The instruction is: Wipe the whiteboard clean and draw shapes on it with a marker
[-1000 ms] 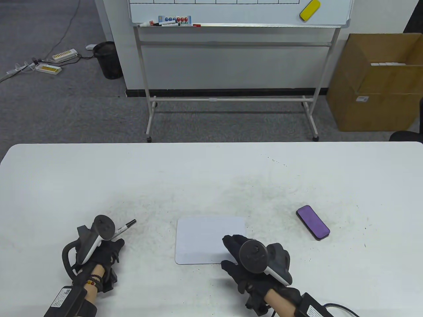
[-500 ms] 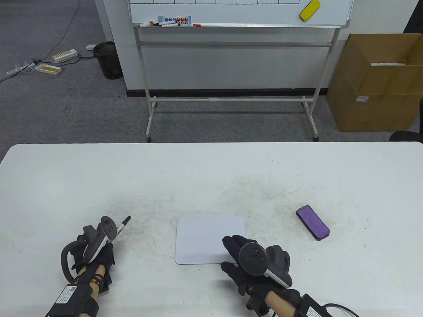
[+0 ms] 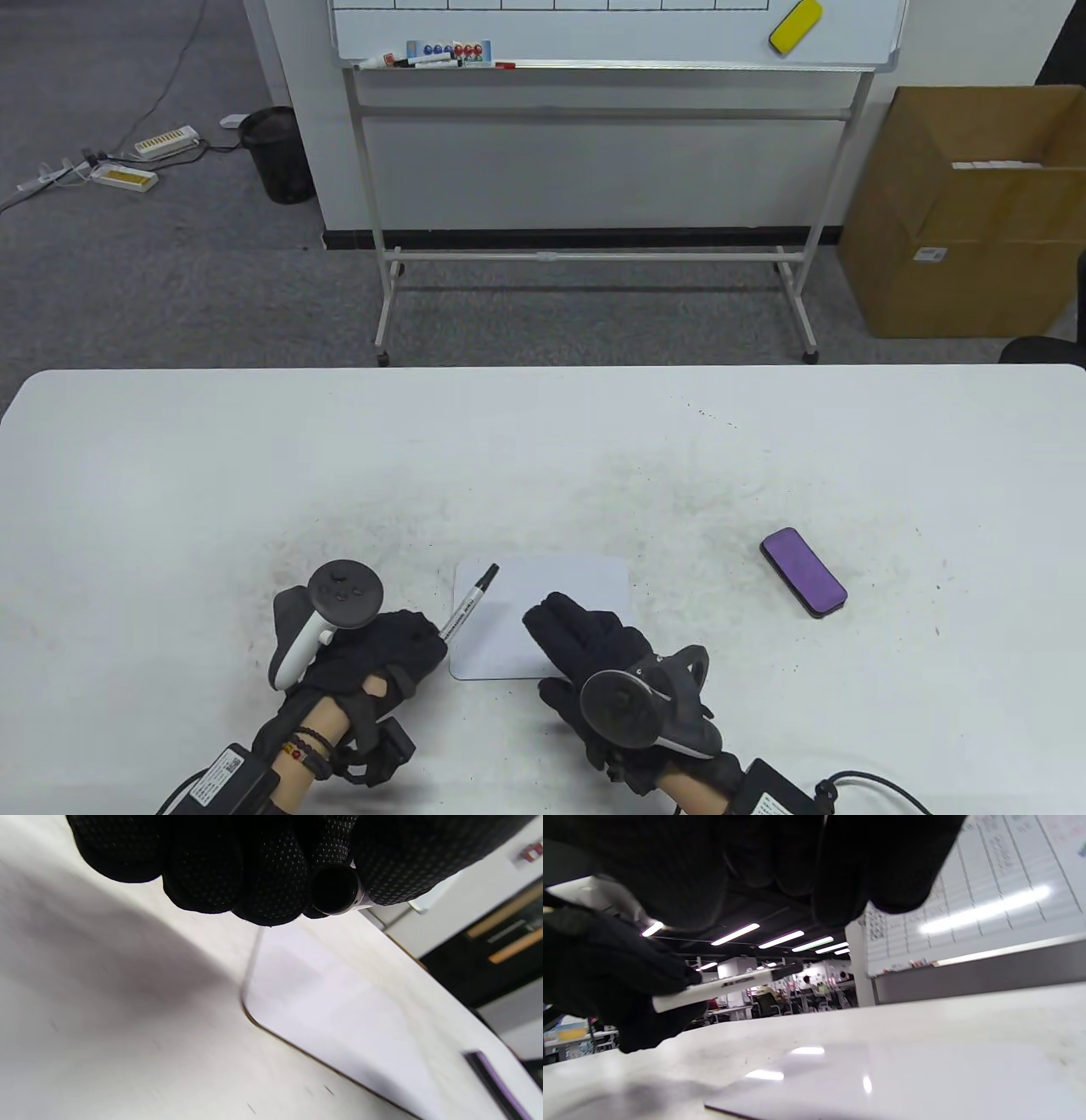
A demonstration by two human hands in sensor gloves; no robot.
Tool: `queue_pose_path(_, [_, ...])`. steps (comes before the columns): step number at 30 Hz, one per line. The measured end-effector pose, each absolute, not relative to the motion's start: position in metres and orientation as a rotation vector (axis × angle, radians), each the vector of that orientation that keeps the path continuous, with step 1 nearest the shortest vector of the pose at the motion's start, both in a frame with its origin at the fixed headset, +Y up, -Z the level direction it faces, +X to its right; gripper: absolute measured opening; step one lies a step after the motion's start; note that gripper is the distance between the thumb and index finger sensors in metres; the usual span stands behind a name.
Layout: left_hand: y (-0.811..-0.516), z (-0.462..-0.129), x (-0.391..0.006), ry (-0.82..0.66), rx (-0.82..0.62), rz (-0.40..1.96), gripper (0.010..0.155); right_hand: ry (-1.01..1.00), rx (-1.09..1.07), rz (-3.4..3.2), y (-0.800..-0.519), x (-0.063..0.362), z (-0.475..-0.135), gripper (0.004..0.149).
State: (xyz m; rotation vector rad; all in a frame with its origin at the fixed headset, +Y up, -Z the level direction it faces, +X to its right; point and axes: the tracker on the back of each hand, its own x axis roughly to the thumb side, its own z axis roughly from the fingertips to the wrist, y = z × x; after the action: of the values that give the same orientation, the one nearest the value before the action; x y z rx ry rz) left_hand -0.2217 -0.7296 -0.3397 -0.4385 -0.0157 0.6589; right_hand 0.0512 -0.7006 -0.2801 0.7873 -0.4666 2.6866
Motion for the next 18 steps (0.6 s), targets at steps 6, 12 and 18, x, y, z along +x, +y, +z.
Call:
queue_pose_path(6, [-0.735, -0.329, -0.203, -0.101, -0.54, 0.802, 0.052, -0.594, 0.92, 2.752, -0.705, 0.031, -0.271, 0.075])
queue_pose_path(12, [-0.737, -0.318, -0.184, -0.207, -0.651, 0.917, 0.053, -0.715, 1.014, 2.761, -0.709, 0.022, -0.266, 0.067])
queue_pose_path(18, [-0.739, -0.308, -0.167, -0.264, -0.675, 0.978, 0.054, -0.921, 1.071, 2.827, -0.707, 0.014, -0.26, 0.056])
